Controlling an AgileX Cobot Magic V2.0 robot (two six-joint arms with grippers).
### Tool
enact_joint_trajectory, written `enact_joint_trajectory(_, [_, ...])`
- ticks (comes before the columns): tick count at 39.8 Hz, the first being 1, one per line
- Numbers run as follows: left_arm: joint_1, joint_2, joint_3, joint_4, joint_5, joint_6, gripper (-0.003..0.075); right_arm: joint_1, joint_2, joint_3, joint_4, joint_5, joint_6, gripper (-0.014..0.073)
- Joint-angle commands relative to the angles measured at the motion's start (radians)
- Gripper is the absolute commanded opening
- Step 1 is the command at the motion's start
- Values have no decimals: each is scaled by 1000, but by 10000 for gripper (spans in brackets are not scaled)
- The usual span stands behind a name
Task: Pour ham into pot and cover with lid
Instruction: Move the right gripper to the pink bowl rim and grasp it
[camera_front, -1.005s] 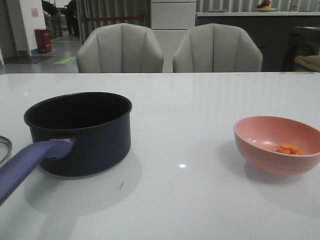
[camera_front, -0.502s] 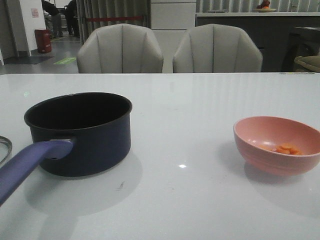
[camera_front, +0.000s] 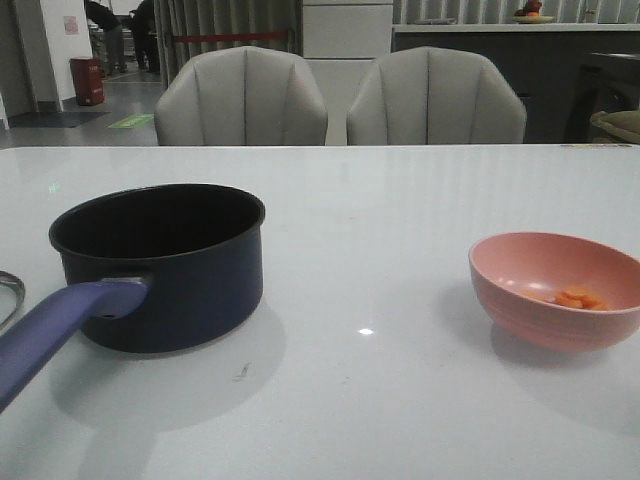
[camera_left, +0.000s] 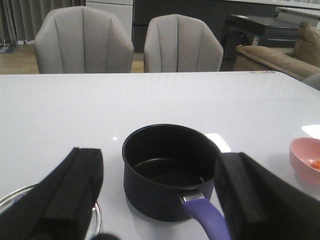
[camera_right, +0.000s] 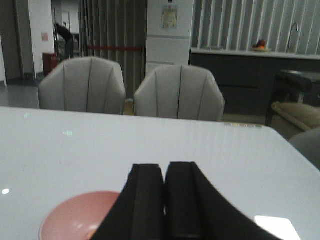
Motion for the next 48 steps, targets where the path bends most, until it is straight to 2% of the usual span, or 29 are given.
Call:
enact_joint_trajectory(1, [-9,9,-25,-11,-40,1,512,-1,-5,-63,-17,-66,23,148])
enact_joint_trajectory(7, [-9,9,-25,-11,-49,1,512,11,129,-229,-16,231,66,148])
enact_joint_trajectory(10, [-9,9,-25,-11,-49,1,512,14,210,-290,3,304,66,148])
enact_joint_trajectory(20, [-9,9,-25,-9,-18,2,512,12,350,-309,13,286,71,149])
enact_joint_trajectory(24, [-9,9,-25,-9,-22,2,512,12,393,-315,59,273,100,155])
enact_joint_trajectory(26, [-9,9,-25,-9,-22,2,512,12,421,-325,71,272,100,180])
enact_joint_trajectory(29, [-9,9,-25,-9,-22,2,512,12,492,-357,73,280,100,274])
enact_joint_trajectory(31, [-9,9,-25,-9,-22,2,512,12,545,-387,74,291,100,372])
enact_joint_trajectory(32, [-9,9,-25,-9,-22,2,512,12,576,-406,74,297,100,447])
enact_joint_trajectory(36, [-9,9,-25,-9,-22,2,512,12,706,-476,74,311,100,601])
enact_joint_trajectory(37, [-9,9,-25,-9,-22,2,512,12,742,-495,74,318,100,617])
enact_joint_trajectory(42, [-9,9,-25,-9,-22,2,512,12,953,-602,79,353,100,588])
enact_joint_trajectory(48, [-9,9,-25,-9,-22,2,512,12,1130,-712,84,458,100,555])
